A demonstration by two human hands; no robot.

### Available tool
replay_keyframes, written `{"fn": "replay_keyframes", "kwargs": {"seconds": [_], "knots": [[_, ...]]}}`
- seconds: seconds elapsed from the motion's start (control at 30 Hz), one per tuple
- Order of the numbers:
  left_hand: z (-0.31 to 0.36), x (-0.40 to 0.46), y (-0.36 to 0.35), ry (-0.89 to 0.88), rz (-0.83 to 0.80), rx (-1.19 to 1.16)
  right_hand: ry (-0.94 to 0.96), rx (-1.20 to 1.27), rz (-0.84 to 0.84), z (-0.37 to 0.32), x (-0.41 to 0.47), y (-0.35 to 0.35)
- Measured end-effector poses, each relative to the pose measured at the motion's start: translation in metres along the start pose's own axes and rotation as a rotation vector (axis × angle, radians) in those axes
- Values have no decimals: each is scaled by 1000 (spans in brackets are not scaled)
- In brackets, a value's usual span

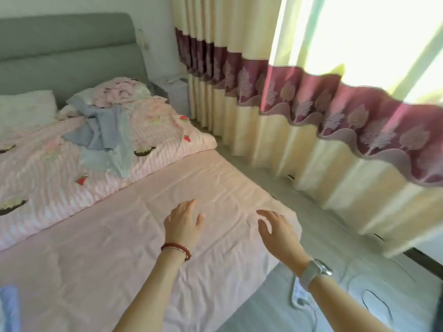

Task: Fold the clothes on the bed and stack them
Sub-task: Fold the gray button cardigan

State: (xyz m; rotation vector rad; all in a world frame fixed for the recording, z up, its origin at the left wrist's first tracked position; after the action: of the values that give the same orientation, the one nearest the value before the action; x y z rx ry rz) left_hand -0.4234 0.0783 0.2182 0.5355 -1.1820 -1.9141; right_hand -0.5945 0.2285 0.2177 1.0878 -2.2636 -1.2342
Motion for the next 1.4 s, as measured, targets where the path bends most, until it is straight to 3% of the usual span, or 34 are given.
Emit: {"fn": "replay_keyframes", "kwargs": {"seconds": [0.23,0.57,0.83,1.03,1.17,1.4], "knots": [[158,58,-119,-248,-189,31,-337,39,83,172,19,68],[232,198,-237,-174,-356,59,-498,12,11,294,151,112],[294,296,-279,-239,-433,133,-495,-31,-69,340,261,155],[336,386,-307,-230,-371,112,-452,-36,-191,381,366,162],[348,470,-316,-128,-272,150,-285,-123,-278,396,472,172],[390,551,-341,-8,-269,178,-30,-273,-326,376,612,192]]}}
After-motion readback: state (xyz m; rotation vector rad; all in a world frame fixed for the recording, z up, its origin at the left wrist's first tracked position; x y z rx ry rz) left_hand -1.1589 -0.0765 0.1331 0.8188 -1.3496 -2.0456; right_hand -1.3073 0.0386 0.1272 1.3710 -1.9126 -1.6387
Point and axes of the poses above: each hand's wrist, its own x-axis towards the middle knuckle, its own y-axis out of the back of the hand, z = x × y, the point moved 8 cm from there along x, towards the middle knuckle, and after that the axes turned 7 degrees about -y, right-handed, at the moved point
